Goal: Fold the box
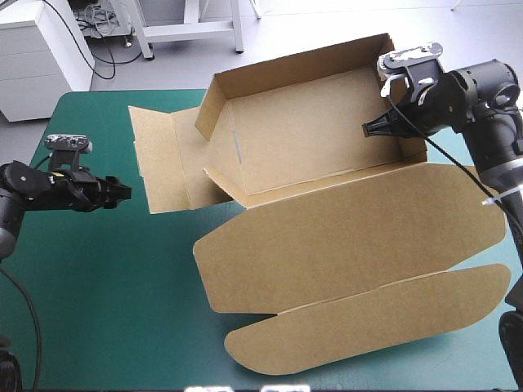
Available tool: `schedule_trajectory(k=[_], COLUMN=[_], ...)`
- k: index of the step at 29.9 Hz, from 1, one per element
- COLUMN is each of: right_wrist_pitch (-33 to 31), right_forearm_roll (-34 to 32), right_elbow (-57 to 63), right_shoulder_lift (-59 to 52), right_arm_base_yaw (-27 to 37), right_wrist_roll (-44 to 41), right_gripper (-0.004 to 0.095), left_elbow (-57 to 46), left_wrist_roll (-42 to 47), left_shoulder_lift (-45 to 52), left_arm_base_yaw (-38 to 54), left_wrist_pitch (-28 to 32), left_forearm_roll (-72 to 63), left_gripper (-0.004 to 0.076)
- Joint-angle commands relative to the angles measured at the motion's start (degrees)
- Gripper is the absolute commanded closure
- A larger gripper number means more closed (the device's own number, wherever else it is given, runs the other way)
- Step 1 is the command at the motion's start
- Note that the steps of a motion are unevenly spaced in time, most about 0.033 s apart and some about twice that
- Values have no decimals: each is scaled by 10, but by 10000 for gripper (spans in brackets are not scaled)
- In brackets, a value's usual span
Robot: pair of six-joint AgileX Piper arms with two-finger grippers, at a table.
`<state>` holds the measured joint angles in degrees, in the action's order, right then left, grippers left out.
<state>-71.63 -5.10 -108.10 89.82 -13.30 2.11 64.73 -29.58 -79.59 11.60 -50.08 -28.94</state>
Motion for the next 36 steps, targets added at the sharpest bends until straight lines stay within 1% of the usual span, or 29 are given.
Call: schedule_trajectory(k=[1, 4, 7, 11, 16, 21, 31, 34, 36], right_wrist_pitch=[-1, -1, -1, 3, 14, 14, 17, 18, 22], right_forearm_roll=[-1, -1, 0, 6, 9, 9, 14, 14, 14], right_elbow=[-15, -15, -15, -15, -15, -15, -15, -15, -15], right_shoulder_lift=[-29, -29, -28, -26, -23, -3, 61, 75, 80], right_arm_base_yaw=[4, 4, 4, 4, 4, 4, 4, 4, 4], right_wrist_roll=[-1, -1, -1, -1, -1, 1, 10, 10, 10], right_gripper=[926, 926, 926, 926, 926, 926, 926, 926, 926], left_elbow=[20, 20, 20, 20, 20, 20, 20, 20, 20], left_wrist_roll=[-61, -126, -154, -200, -254, -259, -280, -290, -290], left_shoulder_lift=[-33, -78, -112, -138, -142, -125, -80, -79, -79], left_arm_base_yaw=[0, -4, -23, -60, -97, -98, -101, -101, -101], left_wrist_pitch=[18, -10, -28, -28, -25, -52, -60, -86, -93], left_forearm_roll=[-164, -266, -329, -386, -456, -473, -535, -562, -569], left_gripper=[297, 297, 297, 297, 297, 297, 297, 297, 297])
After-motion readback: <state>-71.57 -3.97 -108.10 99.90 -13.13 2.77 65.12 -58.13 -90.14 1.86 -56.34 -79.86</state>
